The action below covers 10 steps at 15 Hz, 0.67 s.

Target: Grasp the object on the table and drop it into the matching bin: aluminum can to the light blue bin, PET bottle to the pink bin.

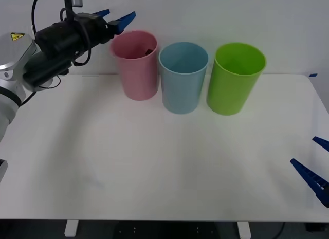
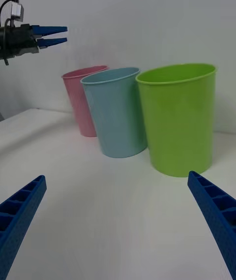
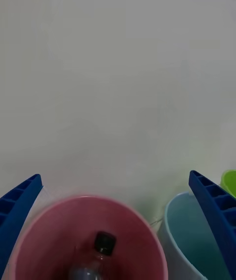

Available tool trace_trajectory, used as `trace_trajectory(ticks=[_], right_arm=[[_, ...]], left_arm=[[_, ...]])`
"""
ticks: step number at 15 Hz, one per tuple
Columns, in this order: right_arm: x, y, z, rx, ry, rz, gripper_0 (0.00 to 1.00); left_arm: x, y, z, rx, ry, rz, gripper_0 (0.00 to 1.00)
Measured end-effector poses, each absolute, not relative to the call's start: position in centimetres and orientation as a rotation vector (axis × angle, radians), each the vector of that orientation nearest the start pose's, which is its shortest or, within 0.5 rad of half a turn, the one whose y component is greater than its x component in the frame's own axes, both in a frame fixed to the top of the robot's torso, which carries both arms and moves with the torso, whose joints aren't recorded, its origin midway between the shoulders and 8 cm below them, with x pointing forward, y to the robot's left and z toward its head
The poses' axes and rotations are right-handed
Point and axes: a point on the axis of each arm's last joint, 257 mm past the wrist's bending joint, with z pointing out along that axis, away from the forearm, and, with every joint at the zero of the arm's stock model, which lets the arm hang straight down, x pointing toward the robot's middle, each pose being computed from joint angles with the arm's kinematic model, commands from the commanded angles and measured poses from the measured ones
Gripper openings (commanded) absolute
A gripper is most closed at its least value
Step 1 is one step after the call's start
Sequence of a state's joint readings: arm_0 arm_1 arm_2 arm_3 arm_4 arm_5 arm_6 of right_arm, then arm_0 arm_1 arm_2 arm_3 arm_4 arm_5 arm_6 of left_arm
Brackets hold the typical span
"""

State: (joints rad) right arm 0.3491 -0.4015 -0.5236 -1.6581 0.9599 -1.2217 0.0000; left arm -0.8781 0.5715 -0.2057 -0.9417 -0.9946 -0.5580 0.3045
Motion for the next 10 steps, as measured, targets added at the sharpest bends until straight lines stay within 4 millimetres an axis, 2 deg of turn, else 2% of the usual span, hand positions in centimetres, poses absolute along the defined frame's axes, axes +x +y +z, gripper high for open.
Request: trace_trajectory(ticks=[5,10], right_arm=[[34.2,-33.0,-16.9,-0.465,1.441,0.567,1.00],[34.2,-33.0,-16.9,-0.465,1.441,0.567,1.00]], left_arm=[[65.1,20.1,0.0,0.393,1.419,-0.685,1.00],[60.6,24.8,-2.1,0.386,1.394,-0.708,1.00]])
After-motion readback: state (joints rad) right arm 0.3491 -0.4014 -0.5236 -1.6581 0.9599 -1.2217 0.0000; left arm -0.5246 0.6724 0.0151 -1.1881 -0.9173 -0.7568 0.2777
